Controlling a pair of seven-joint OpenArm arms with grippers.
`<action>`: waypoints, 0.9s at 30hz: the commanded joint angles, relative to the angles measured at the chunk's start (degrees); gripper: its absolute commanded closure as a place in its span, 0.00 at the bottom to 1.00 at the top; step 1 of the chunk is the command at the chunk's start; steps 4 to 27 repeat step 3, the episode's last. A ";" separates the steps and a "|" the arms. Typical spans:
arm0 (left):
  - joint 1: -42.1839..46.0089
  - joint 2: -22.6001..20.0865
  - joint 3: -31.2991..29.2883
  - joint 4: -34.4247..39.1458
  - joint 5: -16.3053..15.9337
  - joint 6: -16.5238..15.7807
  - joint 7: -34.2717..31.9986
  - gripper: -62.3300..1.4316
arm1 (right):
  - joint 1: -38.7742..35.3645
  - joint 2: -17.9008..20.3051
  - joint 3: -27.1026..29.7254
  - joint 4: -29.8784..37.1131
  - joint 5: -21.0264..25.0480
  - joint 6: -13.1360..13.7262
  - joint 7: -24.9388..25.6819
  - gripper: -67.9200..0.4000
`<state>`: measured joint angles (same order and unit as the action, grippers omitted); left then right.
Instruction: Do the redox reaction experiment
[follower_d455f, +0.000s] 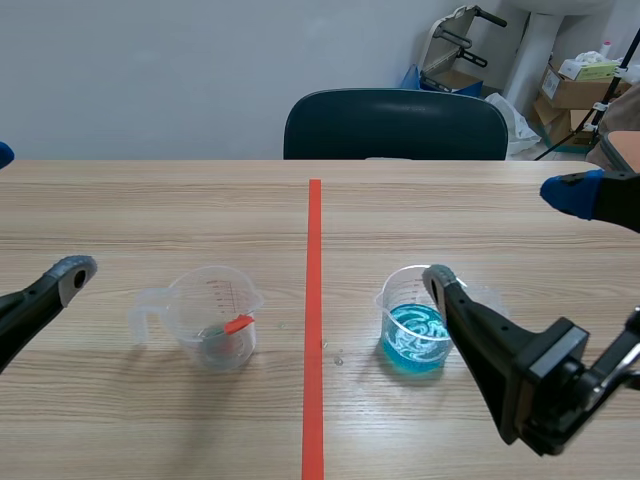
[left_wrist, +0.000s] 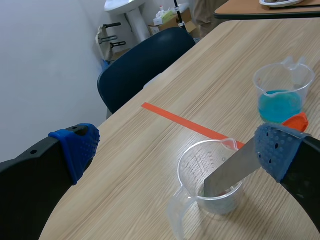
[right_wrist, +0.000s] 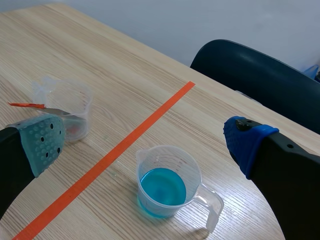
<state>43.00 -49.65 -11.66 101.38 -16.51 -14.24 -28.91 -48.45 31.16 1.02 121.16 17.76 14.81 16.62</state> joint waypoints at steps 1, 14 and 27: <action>0.13 0.42 0.17 0.59 -0.37 -0.15 -0.76 0.00 | 0.52 0.72 -0.11 0.98 0.61 -0.17 1.09 0.00; 0.13 0.42 0.17 0.59 -0.37 -0.15 -0.48 0.00 | 0.52 0.72 -0.11 0.98 0.61 -0.17 1.09 0.00; 0.13 0.42 0.17 0.59 -0.37 -0.15 -0.48 0.00 | 0.52 0.72 -0.11 0.98 0.61 -0.17 1.09 0.00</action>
